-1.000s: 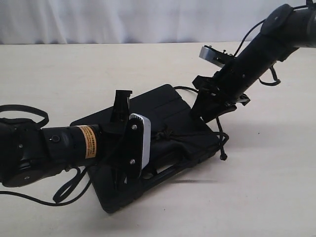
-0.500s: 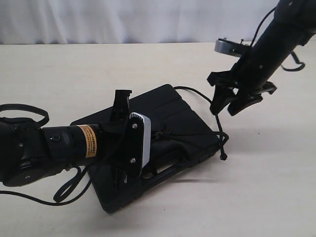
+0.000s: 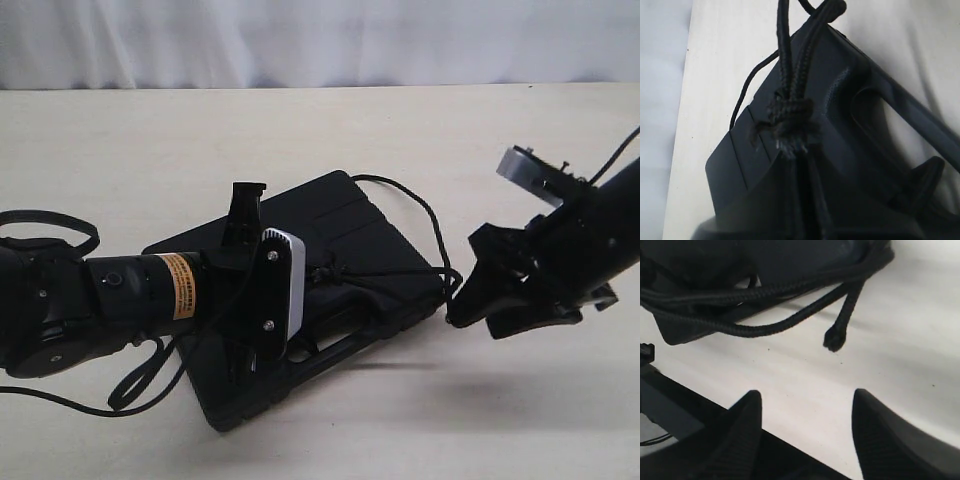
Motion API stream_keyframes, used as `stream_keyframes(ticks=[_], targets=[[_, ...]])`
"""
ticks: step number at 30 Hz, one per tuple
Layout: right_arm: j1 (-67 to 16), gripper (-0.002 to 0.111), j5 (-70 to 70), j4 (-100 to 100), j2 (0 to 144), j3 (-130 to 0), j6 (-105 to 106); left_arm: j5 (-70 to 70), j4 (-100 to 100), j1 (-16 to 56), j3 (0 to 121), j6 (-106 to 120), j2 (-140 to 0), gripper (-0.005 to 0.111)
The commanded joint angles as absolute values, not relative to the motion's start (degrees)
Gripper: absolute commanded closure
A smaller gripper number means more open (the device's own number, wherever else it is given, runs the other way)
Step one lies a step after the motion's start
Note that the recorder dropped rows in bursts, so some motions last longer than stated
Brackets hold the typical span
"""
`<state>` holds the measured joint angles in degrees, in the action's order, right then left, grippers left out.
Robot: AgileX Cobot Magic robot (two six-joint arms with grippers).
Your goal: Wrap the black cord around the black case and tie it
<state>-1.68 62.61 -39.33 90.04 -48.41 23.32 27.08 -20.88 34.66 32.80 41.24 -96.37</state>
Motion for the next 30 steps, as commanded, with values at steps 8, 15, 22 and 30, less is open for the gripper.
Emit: stream_keyframes(ticks=[8, 15, 22, 30], targets=[[-1.4, 0.057, 53.7, -50.3, 98.5, -45.0, 33.2, 27.1, -20.2, 34.6, 33.0, 40.7, -96.5, 0.107], [-1.4, 0.073, 50.9, -52.1, 99.5, -45.0, 34.0, 26.8, -20.4, 34.6, 33.0, 40.7, -96.5, 0.107], [-1.4, 0.098, 51.9, -54.6, 99.5, -45.0, 36.8, 26.7, -20.4, 34.6, 33.0, 40.7, -96.5, 0.107], [-1.4, 0.104, 52.9, -54.8, 96.1, -46.6, 38.4, 26.9, -20.4, 34.6, 33.0, 40.6, -96.5, 0.107]])
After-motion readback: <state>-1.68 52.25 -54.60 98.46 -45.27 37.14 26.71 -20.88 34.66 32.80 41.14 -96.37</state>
